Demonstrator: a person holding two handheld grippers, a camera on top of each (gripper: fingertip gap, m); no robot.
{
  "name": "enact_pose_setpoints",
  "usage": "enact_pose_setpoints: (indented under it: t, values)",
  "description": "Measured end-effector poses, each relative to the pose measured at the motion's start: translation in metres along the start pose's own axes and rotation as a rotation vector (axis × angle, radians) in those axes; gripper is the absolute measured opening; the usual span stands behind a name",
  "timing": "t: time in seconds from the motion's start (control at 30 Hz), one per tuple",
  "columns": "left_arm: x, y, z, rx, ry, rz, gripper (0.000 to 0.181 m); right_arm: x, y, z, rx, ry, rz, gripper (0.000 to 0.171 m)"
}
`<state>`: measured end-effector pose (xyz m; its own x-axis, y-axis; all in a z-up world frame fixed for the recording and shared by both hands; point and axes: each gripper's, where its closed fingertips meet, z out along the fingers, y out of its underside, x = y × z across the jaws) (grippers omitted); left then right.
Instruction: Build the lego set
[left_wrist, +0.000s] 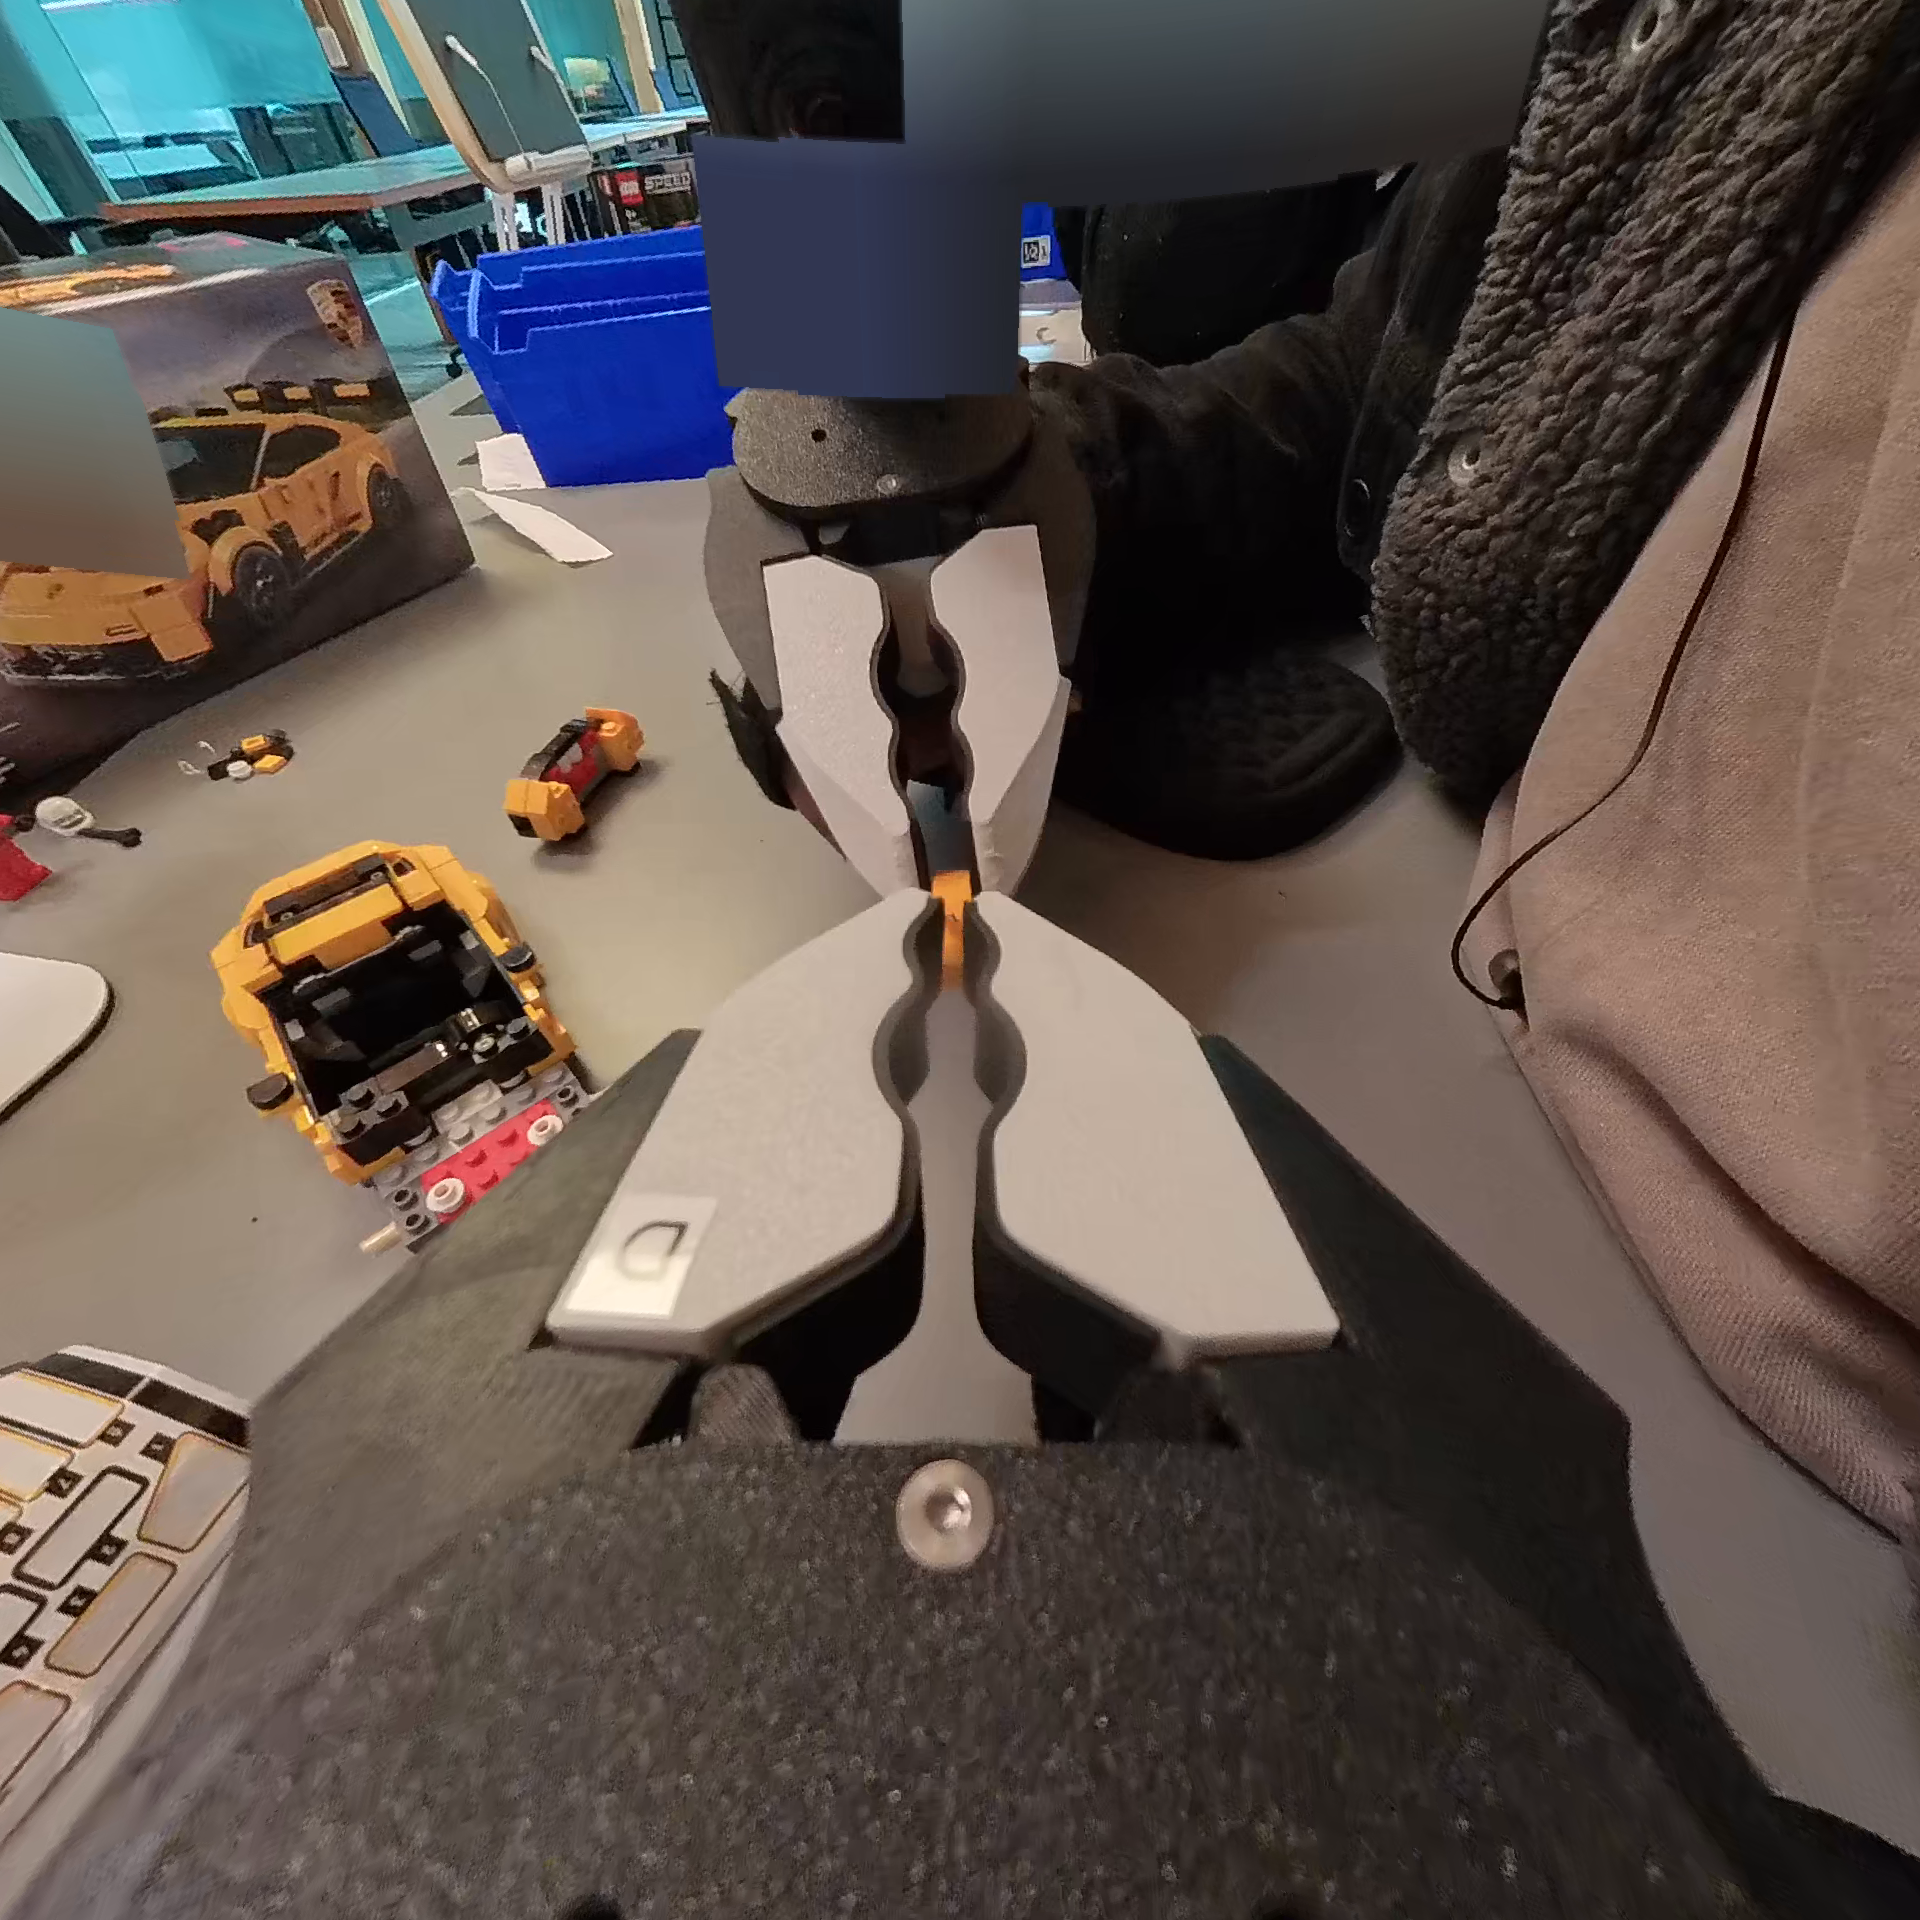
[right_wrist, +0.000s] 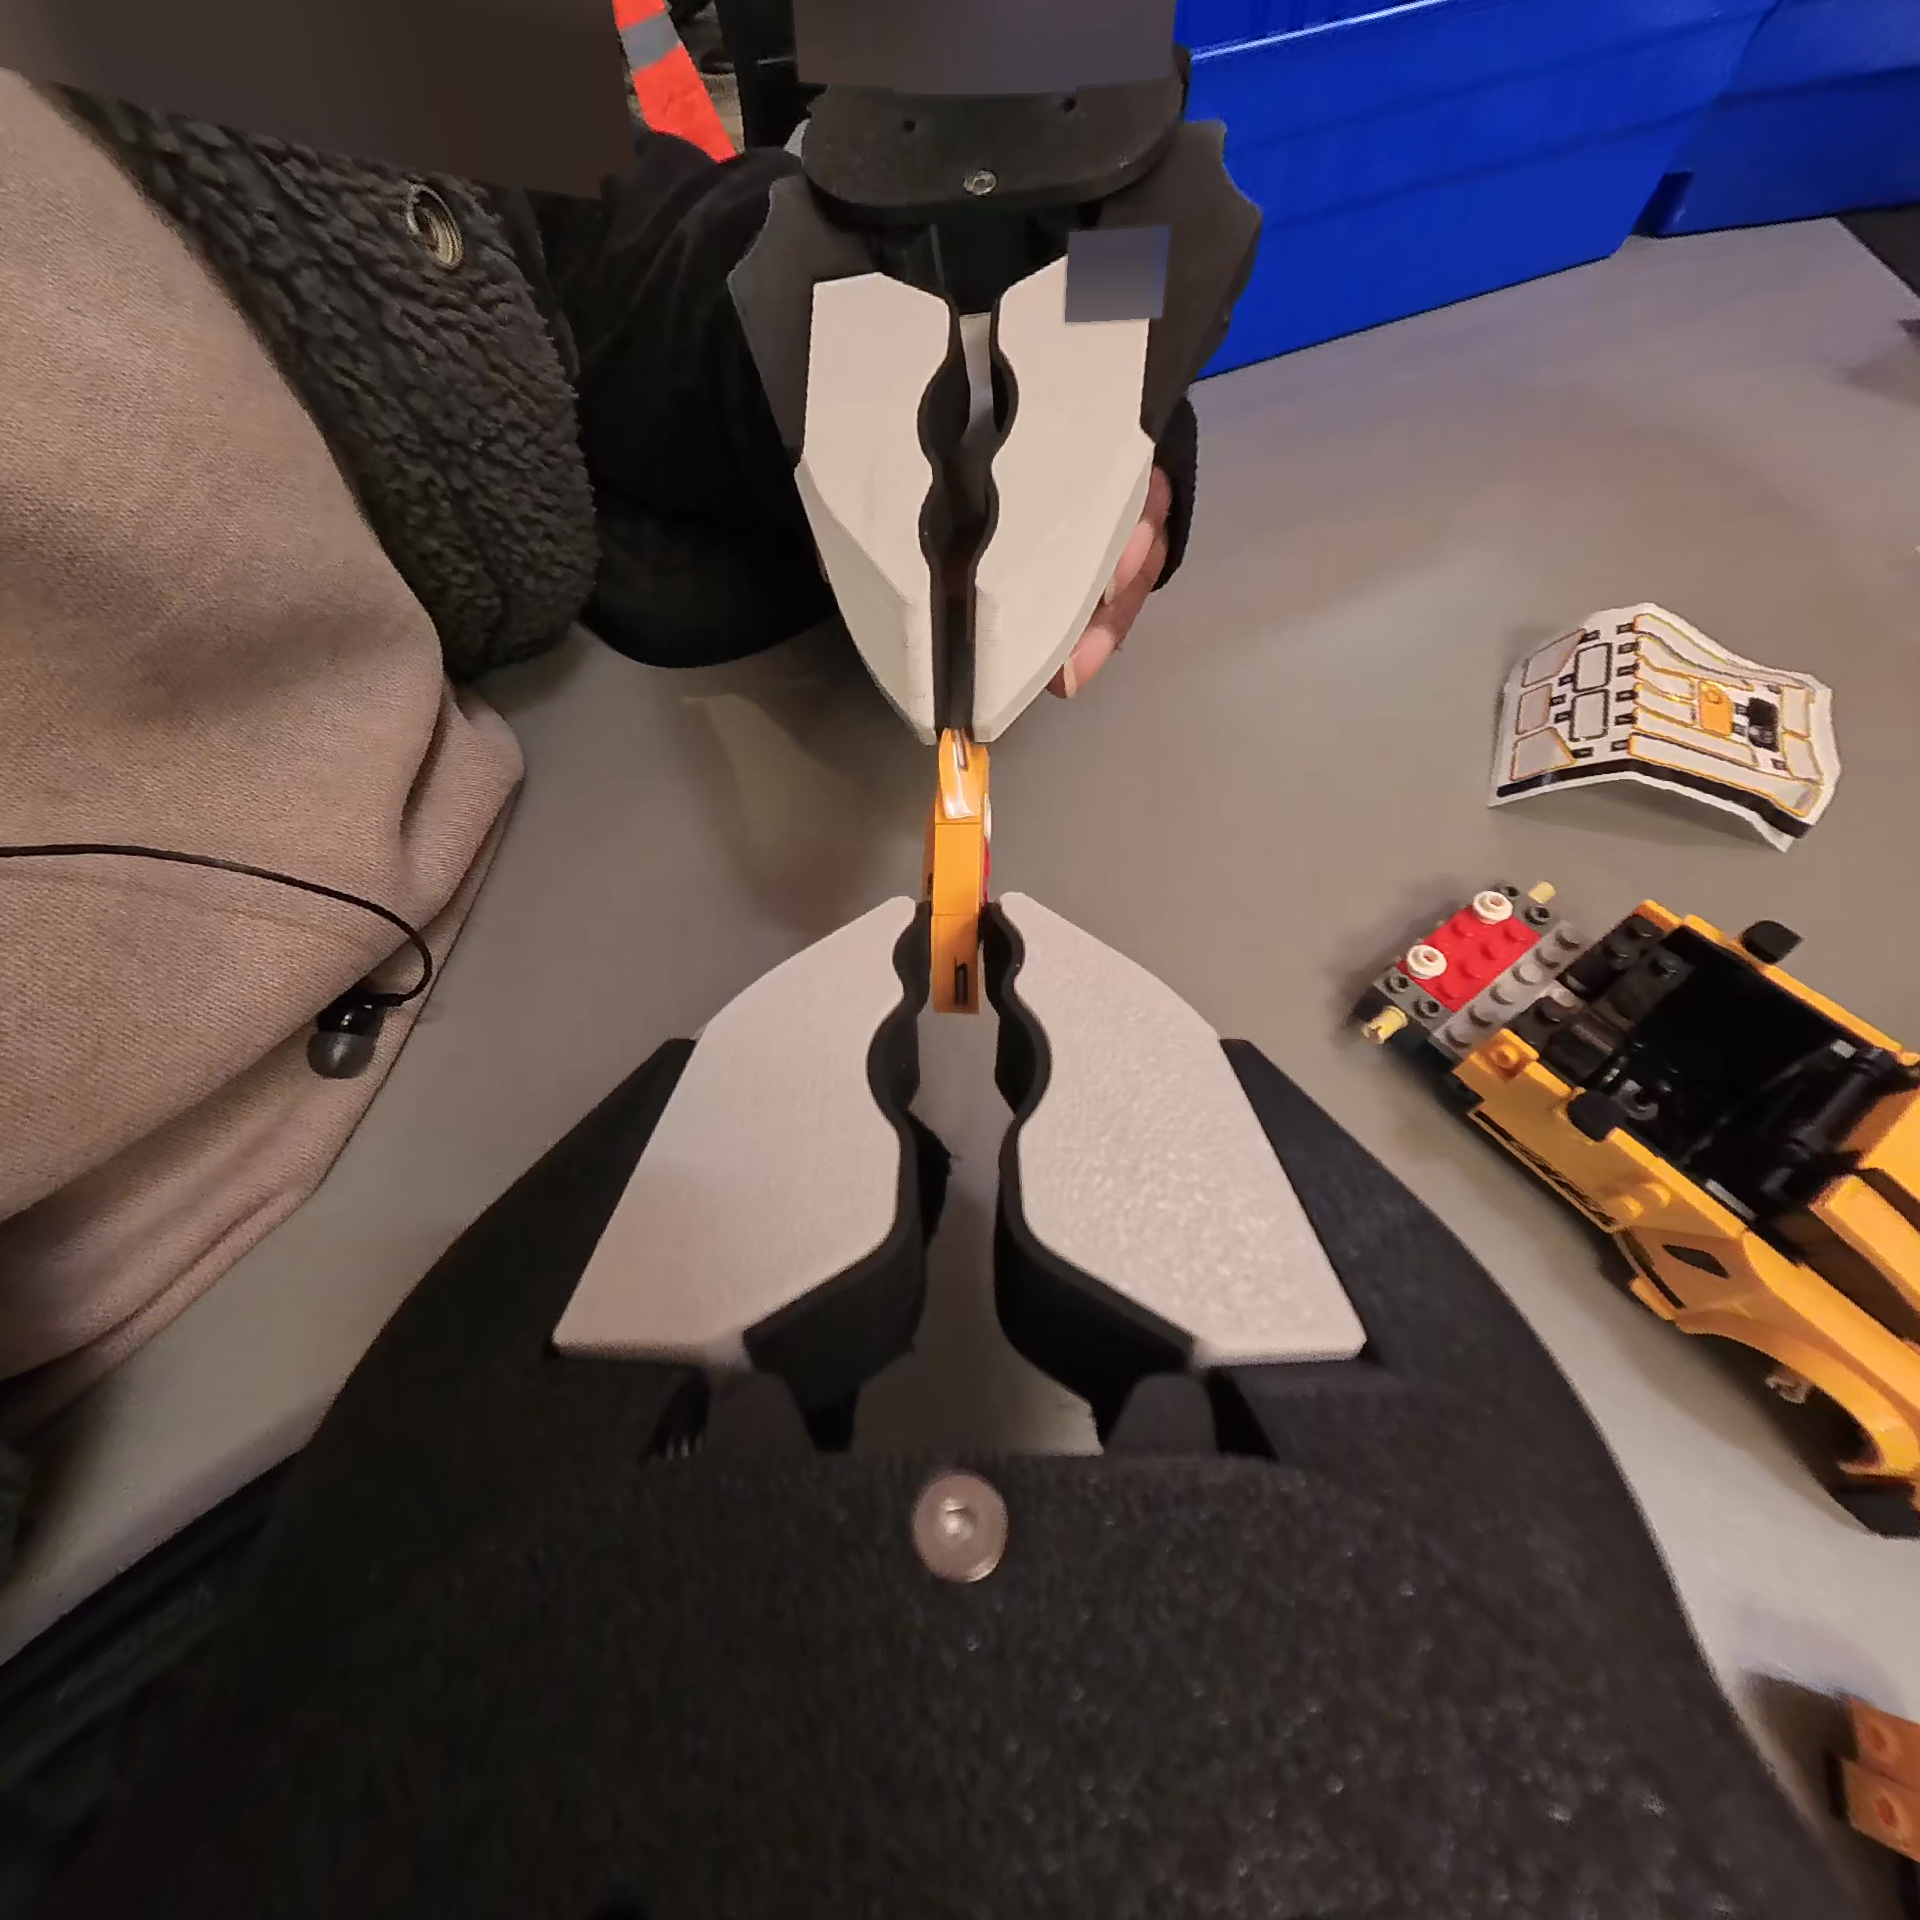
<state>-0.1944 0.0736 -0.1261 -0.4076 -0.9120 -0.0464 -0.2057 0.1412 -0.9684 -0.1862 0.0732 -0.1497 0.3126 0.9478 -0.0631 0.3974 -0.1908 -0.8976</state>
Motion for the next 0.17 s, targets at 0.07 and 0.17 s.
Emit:
enact_pose_setpoints:
  t: [0.07, 0.17]
  values:
    - [0.0018, -0.0005, -0.0002, 0.002, 0.008, 0.005, 0.003, -0.0007, 0.0001, -0.0003, -0.001, -0.003, -0.003, 0.009]
    - [0.0038, -0.0008, -0.0005, 0.002, 0.016, 0.017, 0.003, -0.002, 0.0002, -0.0008, -0.002, -0.01, -0.01, 0.009]
